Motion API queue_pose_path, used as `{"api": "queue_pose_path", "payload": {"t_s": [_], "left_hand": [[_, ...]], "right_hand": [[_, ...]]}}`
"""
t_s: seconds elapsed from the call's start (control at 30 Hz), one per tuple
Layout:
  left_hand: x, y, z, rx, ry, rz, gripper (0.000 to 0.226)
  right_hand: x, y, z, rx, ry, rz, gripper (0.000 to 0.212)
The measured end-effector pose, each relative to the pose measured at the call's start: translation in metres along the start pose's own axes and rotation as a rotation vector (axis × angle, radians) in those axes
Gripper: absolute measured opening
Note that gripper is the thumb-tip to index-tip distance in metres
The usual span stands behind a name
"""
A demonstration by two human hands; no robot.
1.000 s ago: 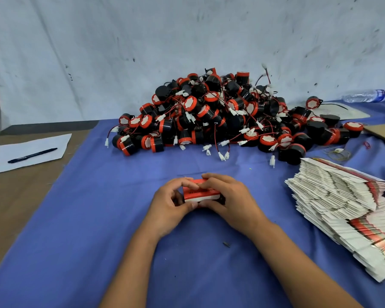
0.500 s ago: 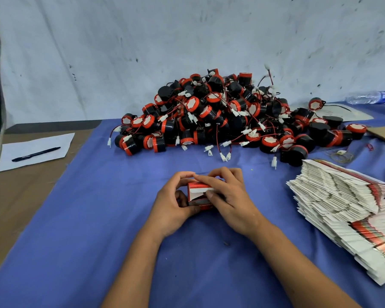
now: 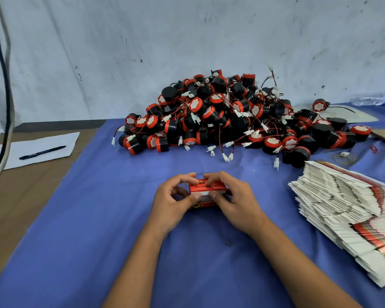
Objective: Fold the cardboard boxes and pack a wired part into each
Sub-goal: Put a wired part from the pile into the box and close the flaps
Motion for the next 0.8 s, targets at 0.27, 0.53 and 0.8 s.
{"api": "queue_pose_path", "payload": {"t_s": [0.27, 0.53, 0.8], "left_hand": [[0.001, 0.001, -0.006, -0.163, 0.234, -0.109, 0.02], [-0.007, -0.002, -0.023, -0.346, 0.61, -0.167, 0.019], [-0.012, -0.011, -0.026, -0.368, 0.711, -0.2, 0.017]], "right_hand": [[0.007, -0.002, -0.002, -0.024, 0.017, -0.158, 0.019], [0.004, 0.0, -0.004, 0.031, -0.07, -0.2, 0.019], [0.0, -0.007, -0.003, 0.06, -0.206, -0.164, 0.019]]}}
Point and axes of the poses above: each hand's wrist, its own y-axis towards the middle knuckle, its own x-axis out of the back of the hand, z = x × y, the point moved 4 cm from there along y, towards the middle knuckle, and after that the axes turned 5 degrees about z, right-handed, at the moved point
